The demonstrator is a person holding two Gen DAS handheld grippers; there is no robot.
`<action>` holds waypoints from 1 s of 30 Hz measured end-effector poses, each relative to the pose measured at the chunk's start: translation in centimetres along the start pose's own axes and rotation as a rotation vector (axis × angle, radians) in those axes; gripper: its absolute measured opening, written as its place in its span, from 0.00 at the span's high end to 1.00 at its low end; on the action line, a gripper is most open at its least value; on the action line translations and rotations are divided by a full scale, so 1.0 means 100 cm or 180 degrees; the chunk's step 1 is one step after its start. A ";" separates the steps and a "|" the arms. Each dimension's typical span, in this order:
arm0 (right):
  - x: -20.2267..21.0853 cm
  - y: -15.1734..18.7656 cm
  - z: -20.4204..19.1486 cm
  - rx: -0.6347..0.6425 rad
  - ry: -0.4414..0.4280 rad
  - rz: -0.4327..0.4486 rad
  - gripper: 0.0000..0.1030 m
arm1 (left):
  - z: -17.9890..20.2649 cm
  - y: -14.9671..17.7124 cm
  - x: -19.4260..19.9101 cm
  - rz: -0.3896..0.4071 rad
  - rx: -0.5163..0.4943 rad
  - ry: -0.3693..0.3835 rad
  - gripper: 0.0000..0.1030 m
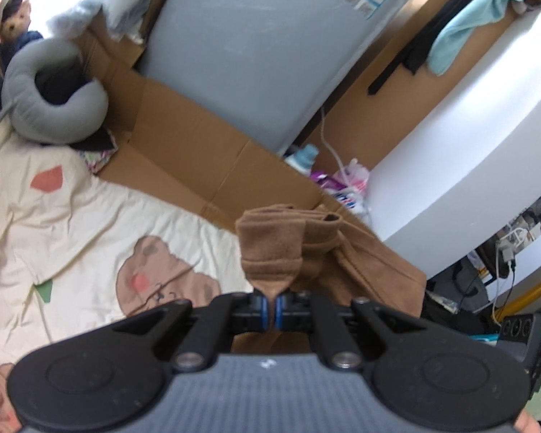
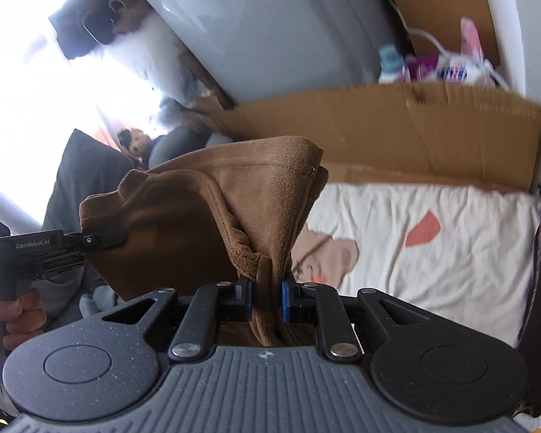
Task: Fold clothes
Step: 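Lift the folded brown shirt off the duvet with both tools, then carry the held shirt with both tools over to the clothes pile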
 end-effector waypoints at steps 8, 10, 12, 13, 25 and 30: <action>0.064 -0.029 -0.021 0.0171 0.0092 0.0200 0.87 | 0.055 -0.018 0.028 0.0124 -0.0104 0.0025 0.96; 0.081 -0.035 -0.025 0.0208 0.0084 0.0253 0.87 | 0.070 -0.023 0.036 0.0160 -0.0156 0.0050 0.96; 0.098 -0.041 -0.029 0.0255 0.0108 0.0302 0.87 | 0.084 -0.029 0.042 0.0199 -0.0203 0.0101 0.96; 0.106 -0.045 -0.030 0.0271 0.0119 0.0331 0.87 | 0.092 -0.031 0.045 0.0219 -0.0222 0.0127 0.96; 0.202 -0.092 -0.033 0.0276 0.0336 0.0651 0.87 | 0.170 -0.053 0.055 0.0287 -0.0413 0.0327 0.96; 0.234 -0.100 -0.024 0.0242 0.0429 0.0735 0.87 | 0.197 -0.050 0.051 0.0277 -0.0475 0.0435 0.96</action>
Point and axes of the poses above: each gripper's, at about its wrist camera, not at the fingertips, and x roughly against the way its jaws point, z to its right, y to its underside, the point moved 1 cm from there along -x, roughly the way its jaws point, and after that the axes turned 15 degrees about y, right-handed, at the moved point
